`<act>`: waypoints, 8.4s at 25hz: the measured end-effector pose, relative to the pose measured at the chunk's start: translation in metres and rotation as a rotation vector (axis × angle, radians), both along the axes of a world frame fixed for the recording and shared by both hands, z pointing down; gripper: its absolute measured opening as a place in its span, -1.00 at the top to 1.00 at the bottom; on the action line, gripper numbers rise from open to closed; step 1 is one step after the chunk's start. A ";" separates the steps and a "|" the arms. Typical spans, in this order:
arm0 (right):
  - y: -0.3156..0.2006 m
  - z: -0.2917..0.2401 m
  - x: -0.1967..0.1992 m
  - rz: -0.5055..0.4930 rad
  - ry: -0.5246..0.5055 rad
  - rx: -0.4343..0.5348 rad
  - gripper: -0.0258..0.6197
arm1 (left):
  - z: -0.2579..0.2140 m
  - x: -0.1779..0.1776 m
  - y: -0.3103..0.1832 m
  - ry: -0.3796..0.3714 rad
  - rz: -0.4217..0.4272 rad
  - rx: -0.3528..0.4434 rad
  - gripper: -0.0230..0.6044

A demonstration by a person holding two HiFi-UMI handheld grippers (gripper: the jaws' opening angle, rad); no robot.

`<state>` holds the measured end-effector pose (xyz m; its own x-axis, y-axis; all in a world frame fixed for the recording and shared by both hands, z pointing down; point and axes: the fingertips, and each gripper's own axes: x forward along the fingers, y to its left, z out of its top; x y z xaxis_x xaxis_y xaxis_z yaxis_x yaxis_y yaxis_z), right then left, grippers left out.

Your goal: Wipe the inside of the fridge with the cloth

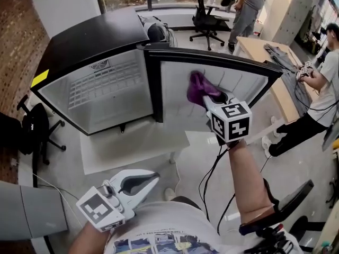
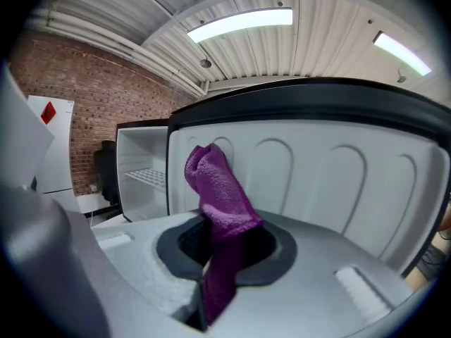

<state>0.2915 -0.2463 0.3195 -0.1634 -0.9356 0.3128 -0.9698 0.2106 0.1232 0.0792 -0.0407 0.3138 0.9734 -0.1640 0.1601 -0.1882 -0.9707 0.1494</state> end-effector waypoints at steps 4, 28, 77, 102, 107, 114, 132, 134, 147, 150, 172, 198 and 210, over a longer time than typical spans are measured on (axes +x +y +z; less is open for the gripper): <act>0.017 0.001 0.036 0.082 0.013 0.009 0.75 | 0.001 0.019 0.003 -0.002 0.061 0.003 0.91; 0.102 0.002 0.155 0.398 0.029 0.025 0.75 | 0.007 0.069 0.025 -0.010 0.222 -0.011 0.91; 0.040 0.078 0.086 0.236 0.001 -0.046 0.75 | 0.016 0.033 0.019 -0.059 0.091 -0.034 0.91; 0.082 0.073 0.124 0.384 0.016 -0.047 0.75 | 0.017 0.043 0.026 -0.046 0.154 -0.053 0.91; 0.067 0.068 0.077 0.257 0.012 -0.034 0.75 | 0.021 0.032 0.026 -0.054 0.132 -0.053 0.91; 0.030 0.076 0.001 0.069 -0.006 -0.036 0.75 | 0.019 0.007 0.018 -0.056 0.047 -0.056 0.91; -0.024 0.136 -0.089 -0.169 -0.008 -0.162 0.75 | 0.028 -0.025 0.005 -0.090 -0.127 -0.087 0.91; -0.021 0.140 -0.078 -0.149 0.000 -0.171 0.75 | 0.028 -0.020 0.005 -0.090 -0.115 -0.086 0.91; 0.006 0.137 0.019 0.042 0.018 -0.156 0.75 | 0.028 0.025 0.011 -0.090 0.004 -0.074 0.91; 0.017 0.136 0.045 0.097 0.025 -0.151 0.75 | 0.029 0.034 0.013 -0.093 0.024 -0.072 0.91; 0.076 0.123 0.145 0.353 0.046 -0.110 0.75 | 0.030 0.079 0.032 -0.096 0.152 -0.069 0.91; 0.068 0.125 -0.053 0.050 -0.044 -0.083 0.75 | 0.017 0.004 0.041 -0.057 0.104 -0.117 0.91; 0.016 0.186 -0.119 -0.093 -0.017 -0.145 0.75 | 0.034 -0.039 0.026 -0.118 -0.060 -0.102 0.91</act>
<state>0.1728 -0.2304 0.5051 -0.2534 -0.8616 0.4399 -0.9471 0.3136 0.0686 0.0407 -0.0144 0.3476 0.9356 -0.1987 0.2917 -0.2678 -0.9381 0.2198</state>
